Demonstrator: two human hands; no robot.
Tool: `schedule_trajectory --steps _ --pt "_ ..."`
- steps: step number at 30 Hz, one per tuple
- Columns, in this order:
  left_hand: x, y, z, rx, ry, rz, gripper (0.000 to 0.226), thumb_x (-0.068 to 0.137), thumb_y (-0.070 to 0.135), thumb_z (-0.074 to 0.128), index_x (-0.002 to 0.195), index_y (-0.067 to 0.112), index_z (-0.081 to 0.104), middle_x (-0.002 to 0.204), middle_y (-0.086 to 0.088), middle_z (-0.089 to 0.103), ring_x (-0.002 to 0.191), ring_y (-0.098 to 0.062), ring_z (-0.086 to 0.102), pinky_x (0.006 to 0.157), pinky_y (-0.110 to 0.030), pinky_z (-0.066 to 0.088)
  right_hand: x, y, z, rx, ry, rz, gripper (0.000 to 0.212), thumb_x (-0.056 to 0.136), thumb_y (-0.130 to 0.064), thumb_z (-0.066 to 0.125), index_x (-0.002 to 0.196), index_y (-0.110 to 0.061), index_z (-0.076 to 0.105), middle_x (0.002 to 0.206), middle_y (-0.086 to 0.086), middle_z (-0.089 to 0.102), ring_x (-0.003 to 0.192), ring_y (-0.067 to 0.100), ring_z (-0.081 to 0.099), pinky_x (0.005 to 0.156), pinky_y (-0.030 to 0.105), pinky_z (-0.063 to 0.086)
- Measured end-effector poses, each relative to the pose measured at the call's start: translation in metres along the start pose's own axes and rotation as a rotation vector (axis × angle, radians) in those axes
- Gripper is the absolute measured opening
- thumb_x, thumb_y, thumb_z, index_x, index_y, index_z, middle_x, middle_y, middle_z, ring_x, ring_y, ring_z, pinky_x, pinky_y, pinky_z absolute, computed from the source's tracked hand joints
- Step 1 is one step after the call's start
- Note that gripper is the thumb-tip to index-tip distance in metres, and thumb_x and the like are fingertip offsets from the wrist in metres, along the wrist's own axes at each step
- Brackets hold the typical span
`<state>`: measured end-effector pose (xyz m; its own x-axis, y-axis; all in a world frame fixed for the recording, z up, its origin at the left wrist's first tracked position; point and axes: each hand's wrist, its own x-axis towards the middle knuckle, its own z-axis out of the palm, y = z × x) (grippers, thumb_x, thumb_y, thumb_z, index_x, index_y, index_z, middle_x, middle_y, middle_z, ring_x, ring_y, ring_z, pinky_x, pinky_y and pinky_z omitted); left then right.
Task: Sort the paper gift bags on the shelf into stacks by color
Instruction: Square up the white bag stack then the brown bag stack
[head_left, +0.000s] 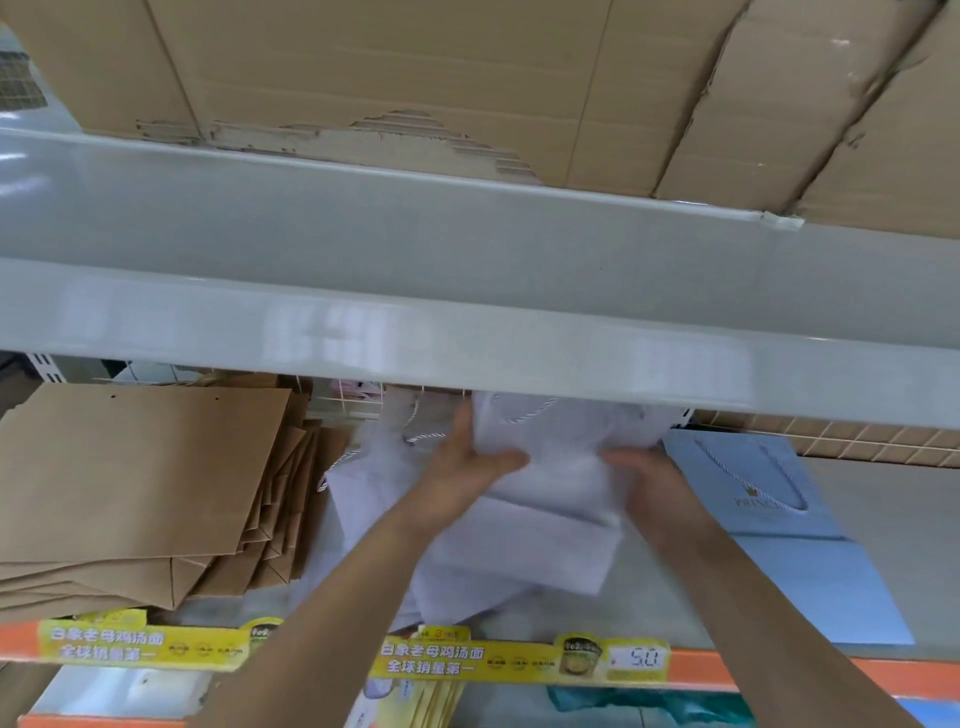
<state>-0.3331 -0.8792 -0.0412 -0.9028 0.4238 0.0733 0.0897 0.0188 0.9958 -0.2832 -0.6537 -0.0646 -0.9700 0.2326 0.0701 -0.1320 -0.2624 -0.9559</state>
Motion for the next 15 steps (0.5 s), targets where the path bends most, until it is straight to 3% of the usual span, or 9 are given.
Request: schedule_trajectory --steps 1,3,5,7,9,11,13,15 --pt "0.002 0.01 -0.006 0.022 0.027 0.053 0.08 0.078 0.016 0.079 0.141 0.036 0.035 0.125 0.033 0.052 0.108 0.02 0.05 0.086 0.0 0.038 0.003 -0.007 0.005 0.01 -0.043 -0.03 0.051 0.067 -0.006 0.07 0.117 -0.005 0.065 0.118 0.013 0.067 0.11 0.026 0.064 0.088 0.036 0.052" --pt "0.001 0.019 -0.016 -0.01 0.083 0.106 0.077 0.071 0.02 0.085 0.135 0.03 0.044 0.127 0.022 0.059 0.115 0.011 0.053 0.09 -0.004 0.041 0.004 -0.014 0.015 -0.041 -0.045 -0.018 0.055 0.065 -0.009 0.074 0.119 -0.003 0.064 0.12 0.013 0.066 0.112 0.026 0.063 0.094 0.04 0.049" --pt "-0.011 0.014 -0.021 -0.08 0.09 0.101 0.078 0.066 0.014 0.088 0.128 0.03 0.044 0.121 0.011 0.066 0.108 0.0 0.063 0.082 -0.009 0.049 -0.002 -0.008 0.023 -0.178 0.023 0.042 0.039 0.061 -0.019 0.079 0.099 -0.014 0.074 0.104 -0.001 0.072 0.1 0.013 0.067 0.086 0.031 0.046" --pt "-0.022 0.002 -0.023 -0.08 0.083 0.067 0.077 0.067 0.004 0.084 0.117 0.041 0.04 0.111 0.016 0.068 0.095 0.006 0.066 0.072 -0.006 0.05 -0.012 0.001 0.031 -0.305 0.032 0.149 0.012 0.066 -0.016 0.076 0.076 -0.023 0.078 0.082 -0.013 0.072 0.085 0.006 0.067 0.075 0.022 0.044" --pt "-0.03 -0.007 -0.025 -0.062 0.106 0.065 0.074 0.068 0.0 0.083 0.109 0.043 0.039 0.097 0.027 0.07 0.087 0.014 0.064 0.065 -0.001 0.047 -0.017 0.005 0.035 -0.309 0.008 0.174 0.023 0.065 -0.013 0.067 0.058 -0.034 0.076 0.064 -0.023 0.068 0.067 -0.009 0.063 0.061 0.008 0.045" --pt "-0.028 -0.01 -0.026 -0.026 0.139 0.098 0.075 0.066 0.002 0.085 0.114 0.039 0.042 0.101 0.025 0.07 0.09 0.011 0.065 0.067 -0.002 0.047 -0.013 0.001 0.037 -0.284 -0.015 0.134 0.031 0.067 -0.01 0.065 0.057 -0.038 0.075 0.064 -0.026 0.067 0.063 -0.016 0.061 0.054 0.001 0.042" --pt "-0.025 -0.013 -0.026 -0.033 0.137 0.086 0.076 0.066 -0.001 0.084 0.118 0.037 0.044 0.104 0.017 0.072 0.091 0.006 0.067 0.069 -0.004 0.049 -0.009 0.005 0.035 -0.302 -0.024 0.111 0.038 0.076 0.0 0.067 0.063 -0.035 0.077 0.069 -0.024 0.069 0.066 -0.013 0.063 0.056 0.004 0.045" --pt "-0.02 -0.016 -0.027 -0.023 0.115 0.104 0.073 0.071 -0.008 0.078 0.114 0.038 0.044 0.098 0.02 0.073 0.09 0.003 0.069 0.073 -0.011 0.052 -0.008 0.008 0.035 -0.328 0.009 0.095 0.031 0.079 0.001 0.067 0.068 -0.026 0.077 0.071 -0.02 0.07 0.069 -0.008 0.064 0.059 0.007 0.046"
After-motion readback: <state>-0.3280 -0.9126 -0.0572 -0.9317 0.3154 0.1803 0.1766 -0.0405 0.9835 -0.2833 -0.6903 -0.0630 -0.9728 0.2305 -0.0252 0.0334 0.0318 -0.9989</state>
